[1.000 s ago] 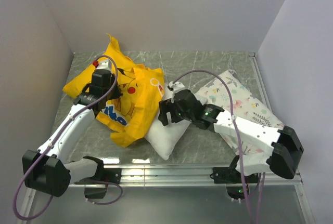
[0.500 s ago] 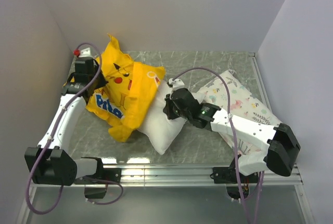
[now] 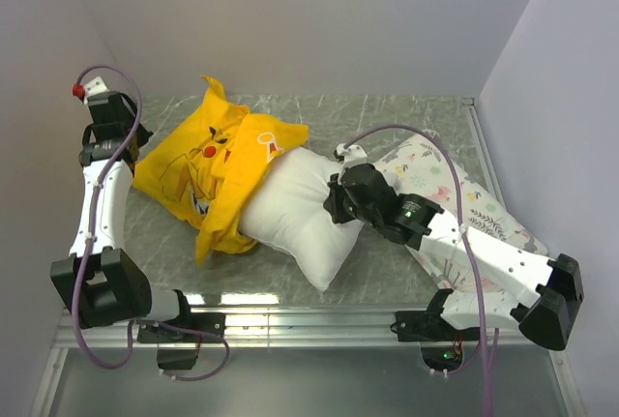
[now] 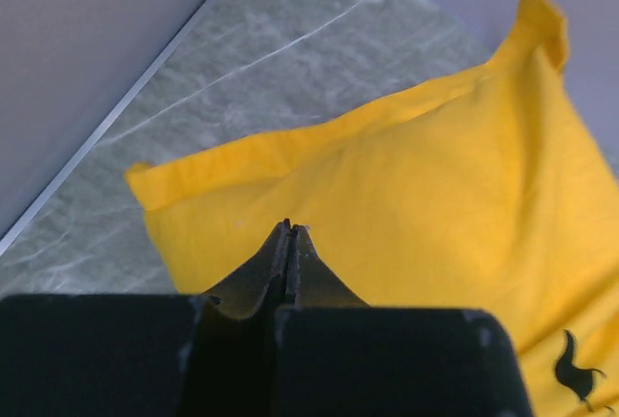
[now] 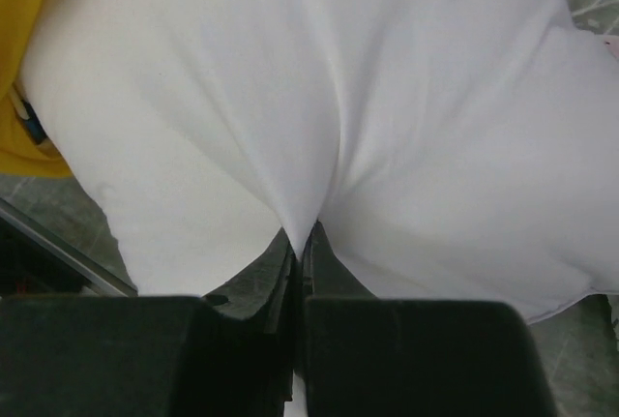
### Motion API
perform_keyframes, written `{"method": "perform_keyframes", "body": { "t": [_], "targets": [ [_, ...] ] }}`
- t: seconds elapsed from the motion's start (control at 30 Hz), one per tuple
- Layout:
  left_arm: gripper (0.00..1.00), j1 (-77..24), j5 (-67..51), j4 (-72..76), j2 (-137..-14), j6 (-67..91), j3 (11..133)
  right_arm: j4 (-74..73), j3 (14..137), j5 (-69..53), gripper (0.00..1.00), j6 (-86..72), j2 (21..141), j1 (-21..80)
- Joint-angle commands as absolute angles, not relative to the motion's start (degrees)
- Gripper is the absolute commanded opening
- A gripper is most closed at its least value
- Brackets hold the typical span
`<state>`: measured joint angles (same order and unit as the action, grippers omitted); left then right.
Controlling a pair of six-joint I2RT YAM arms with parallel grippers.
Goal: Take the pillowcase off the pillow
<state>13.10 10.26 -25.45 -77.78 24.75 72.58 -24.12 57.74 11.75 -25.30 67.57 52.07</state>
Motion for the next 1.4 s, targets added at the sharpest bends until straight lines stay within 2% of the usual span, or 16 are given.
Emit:
{"method": "perform_keyframes", "body": {
  "t": [0.0,0.13,0.23,0.27,0.37,0.6,0.83,0.93,1.07,1.13,1.2,1.23,1.27,1.33,1.37],
  "targets": [
    [0.01,11.87,6.25,-20.49,-76.82,24.87,74.98,-24.70,62.29,12.14,0.00,-24.17,66.09,51.59],
    [0.01,7.93,1.34,-21.09,-74.80,24.87,72.95,-28.47,72.67,13.18,0.00,-21.80,70.13,51.59],
    [0.31,5.20,-0.52,-22.76,-71.83,24.17,71.64,-29.61,78.21,14.23,0.00,-20.31,72.94,51.50],
    [0.51,3.27,-0.70,-22.94,-70.68,24.17,71.02,-30.58,80.31,14.50,0.00,-20.13,73.56,51.50],
    [0.70,1.32,-1.83,-23.55,-65.23,24.96,67.34,-31.46,83.66,14.94,0.00,-19.51,75.32,51.50],
    [0.78,0.79,-11.23,-25.48,-54.93,24.96,59.51,-34.19,90.87,15.29,0.00,-18.02,79.27,51.15],
    [0.80,0.53,-4.60,-24.97,-56.69,26.80,55.03,-37.09,97.38,15.91,0.00,-17.23,81.12,51.06],
    [0.84,0.53,-2.12,-21.72,-56.77,28.74,53.62,-37.79,98.44,16.26,0.00,-16.88,81.30,51.06],
    [0.86,0.53,-4.38,-18.55,-60.55,30.58,53.44,-37.53,97.56,16.26,0.00,-17.05,81.12,50.98],
    [0.84,0.53,-5.70,-15.32,-62.57,31.37,52.74,-37.53,97.47,15.91,0.00,-17.14,80.95,50.98],
    [0.68,0.53,-6.68,-13.19,-63.97,32.52,52.21,-37.70,97.65,16.08,0.00,-17.05,81.12,50.98],
    [0.38,0.53,-6.42,-12.92,-64.68,32.35,52.47,-37.97,98.17,16.17,0.00,-16.88,81.12,51.06],
    [0.23,0.53,-5.81,-13.18,-65.38,32.00,53.08,-38.32,98.43,16.87,0.00,-16.70,81.12,50.98],
    [0.01,1.14,-2.91,-14.41,-67.58,31.03,55.89,-39.19,99.75,17.57,0.00,-16.35,81.04,50.89],
    [0.00,1.58,-1.51,-15.98,-68.28,30.33,57.03,-39.55,100.19,18.10,0.00,-16.09,80.86,50.89]
  ]
}}
